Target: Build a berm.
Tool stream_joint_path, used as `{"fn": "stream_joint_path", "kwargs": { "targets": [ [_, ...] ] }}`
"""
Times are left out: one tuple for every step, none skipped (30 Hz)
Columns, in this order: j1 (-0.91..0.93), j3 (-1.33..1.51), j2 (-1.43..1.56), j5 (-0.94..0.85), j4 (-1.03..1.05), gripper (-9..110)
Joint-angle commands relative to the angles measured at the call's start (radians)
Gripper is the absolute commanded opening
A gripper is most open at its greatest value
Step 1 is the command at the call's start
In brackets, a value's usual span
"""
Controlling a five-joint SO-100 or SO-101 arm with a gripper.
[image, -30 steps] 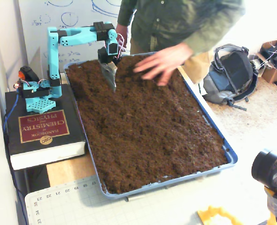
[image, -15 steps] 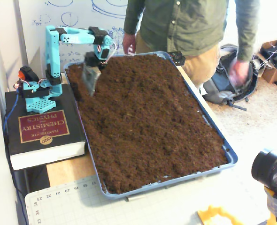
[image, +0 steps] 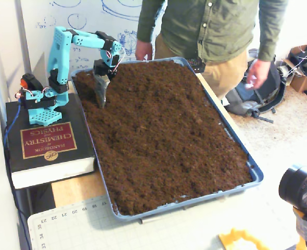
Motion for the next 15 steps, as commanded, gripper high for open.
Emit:
{"fn": "stream_joint_path", "kwargs": {
  "targets": [
    [-0.005, -0.008, -0.008, 0.008, -0.018, 1],
    [-0.005, -0.008, -0.023, 0.008, -0.025, 1],
    [-0.005, -0.009, -0.037, 0.008, -0.026, 1],
    [-0.005, -0.014, -0.054, 0.008, -0.026, 1],
    [-0.005, -0.021, -0.067, 0.008, -0.028, 1],
    [-0.005, -0.025, -0.077, 0.008, -0.028, 1],
    [-0.005, -0.026, -0.083, 0.008, -0.028, 1],
    [-0.005, -0.028, -0.087, 0.006, -0.029, 1],
    [-0.005, -0.038, -0.087, 0.006, -0.029, 1],
    [-0.003, -0.055, -0.091, 0.006, -0.029, 1],
    [0.0, -0.078, -0.1, 0.006, -0.029, 1],
    [0.002, -0.104, -0.104, 0.003, -0.029, 1],
    [0.003, -0.13, -0.112, -0.002, -0.029, 1],
    [0.005, -0.155, -0.129, -0.006, -0.029, 1],
    [0.006, -0.179, -0.152, -0.008, -0.029, 1]
  ]
}}
